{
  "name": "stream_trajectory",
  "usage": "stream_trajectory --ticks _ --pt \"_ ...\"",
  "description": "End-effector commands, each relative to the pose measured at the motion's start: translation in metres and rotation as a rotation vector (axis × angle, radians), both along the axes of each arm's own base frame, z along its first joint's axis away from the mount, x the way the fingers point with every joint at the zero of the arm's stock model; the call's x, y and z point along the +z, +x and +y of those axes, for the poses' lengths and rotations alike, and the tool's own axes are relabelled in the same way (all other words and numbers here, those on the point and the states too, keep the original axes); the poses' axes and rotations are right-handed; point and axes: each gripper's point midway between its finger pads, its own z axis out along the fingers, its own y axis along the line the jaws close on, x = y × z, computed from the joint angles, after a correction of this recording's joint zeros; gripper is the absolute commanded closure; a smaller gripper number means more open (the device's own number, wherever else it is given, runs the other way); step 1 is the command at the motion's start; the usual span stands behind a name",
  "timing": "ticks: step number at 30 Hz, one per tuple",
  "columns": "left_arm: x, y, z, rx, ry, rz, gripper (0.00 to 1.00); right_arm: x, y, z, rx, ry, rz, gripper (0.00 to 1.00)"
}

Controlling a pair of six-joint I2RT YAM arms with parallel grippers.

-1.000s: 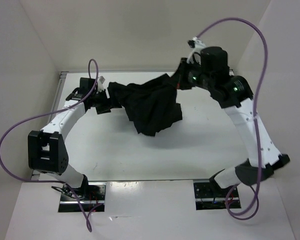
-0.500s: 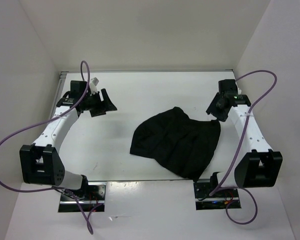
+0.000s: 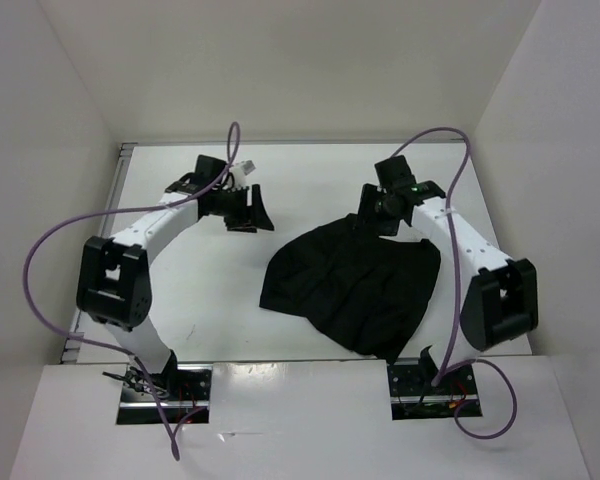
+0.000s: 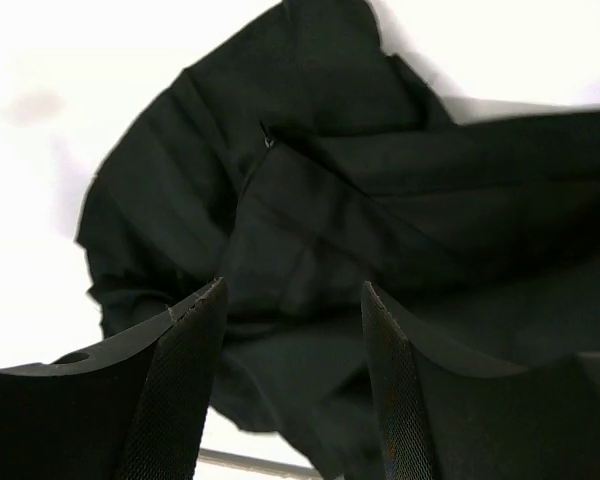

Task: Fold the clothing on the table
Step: Flatten the skirt out

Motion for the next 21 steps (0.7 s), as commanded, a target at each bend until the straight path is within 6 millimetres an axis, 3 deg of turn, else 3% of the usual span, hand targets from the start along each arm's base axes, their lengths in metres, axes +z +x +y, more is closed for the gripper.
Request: stream_trajectory --ticks 1,2,6,11,14,17,21 --pt "0.017 0.02 -0.032 -0.145 -0.033 -0.116 0.3 0.001 0.033 0.022 0.057 0.035 -0.072 0.38" --pt "0.018 0.029 -0.041 -0.163 -0.047 -0.128 0.29 -0.005 0.037 0.024 0.057 0.031 -0.059 0.38" --pt "0.022 0.025 -0.063 -0.218 -0.059 -0.133 0.29 -0.042 0.061 0.042 0.091 0.012 0.007 0.4" --pt "0.014 0.02 -0.059 -0.199 -0.043 -0.107 0.27 -0.07 0.067 0.068 0.169 -0.005 0.043 0.42" --pt "0.009 0.017 -0.056 -0.198 -0.029 -0.105 0.26 -0.082 0.068 0.068 0.176 -0.015 0.061 0.45" --pt "0.009 0.015 -0.054 -0.192 -0.022 -0.107 0.26 -0.086 0.068 0.068 0.176 -0.018 0.07 0.55" --pt "0.005 0.012 -0.052 -0.187 -0.012 -0.098 0.26 -0.073 0.062 0.078 0.207 0.019 0.067 0.77"
